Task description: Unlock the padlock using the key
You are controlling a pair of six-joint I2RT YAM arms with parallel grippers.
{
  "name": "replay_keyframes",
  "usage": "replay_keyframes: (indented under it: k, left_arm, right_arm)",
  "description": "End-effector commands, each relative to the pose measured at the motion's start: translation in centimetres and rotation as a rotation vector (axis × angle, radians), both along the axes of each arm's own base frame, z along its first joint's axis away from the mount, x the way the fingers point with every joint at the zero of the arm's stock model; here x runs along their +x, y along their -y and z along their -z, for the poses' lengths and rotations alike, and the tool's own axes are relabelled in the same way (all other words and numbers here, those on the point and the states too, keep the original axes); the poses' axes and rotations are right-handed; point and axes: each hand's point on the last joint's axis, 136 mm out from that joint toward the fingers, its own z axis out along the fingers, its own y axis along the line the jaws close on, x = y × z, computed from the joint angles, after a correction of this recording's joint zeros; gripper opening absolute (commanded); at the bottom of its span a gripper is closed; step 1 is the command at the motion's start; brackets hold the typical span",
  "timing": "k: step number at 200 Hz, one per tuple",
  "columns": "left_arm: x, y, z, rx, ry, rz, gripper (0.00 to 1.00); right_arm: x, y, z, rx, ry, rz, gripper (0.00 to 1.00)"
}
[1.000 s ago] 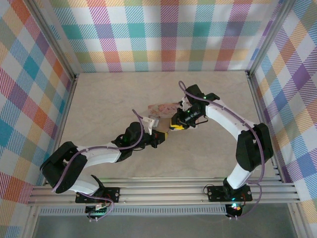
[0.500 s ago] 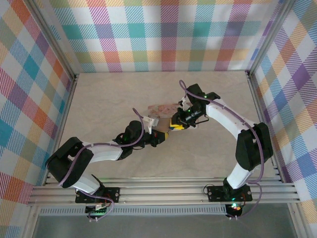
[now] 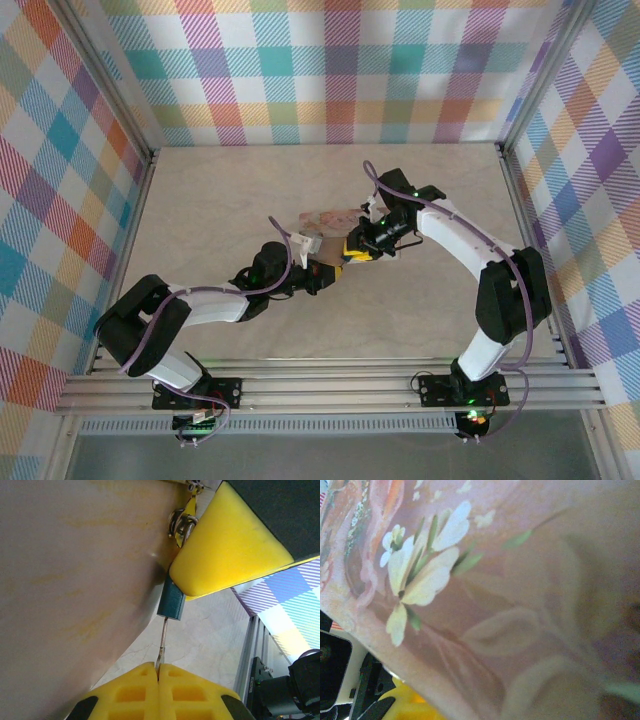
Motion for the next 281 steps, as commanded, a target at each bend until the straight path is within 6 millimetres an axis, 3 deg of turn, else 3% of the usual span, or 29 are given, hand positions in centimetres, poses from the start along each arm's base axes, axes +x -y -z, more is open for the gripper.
replay_keyframes:
  k: [1, 178, 258, 281]
  left_arm:
    - [0.3, -0.5, -1.8, -0.036, 0.062, -0.019, 0.0]
    - [1.8, 1.0, -3.1, -0.073, 0.096, -0.008, 0.0]
    - [3.2, 1.2, -2.8, -0.113, 0.082, -0.01, 0.0]
    - [3.1, 1.2, -2.3, -0.08, 0.089, 0.003, 0.0]
  right_arm:
    - [0.4, -0.8, -1.2, 0.063, 0.012, -0.027, 0.0]
    - [-1.0, -2.0, -1.5, 0.174, -0.03, -0.101, 0.0]
    - [-2.2, -1.4, 2.5, 0.16, -0.027, -0.162, 0.0]
    - [-2.7, -1.8, 2.7, 0.2, -0.061, -0.191, 0.0]
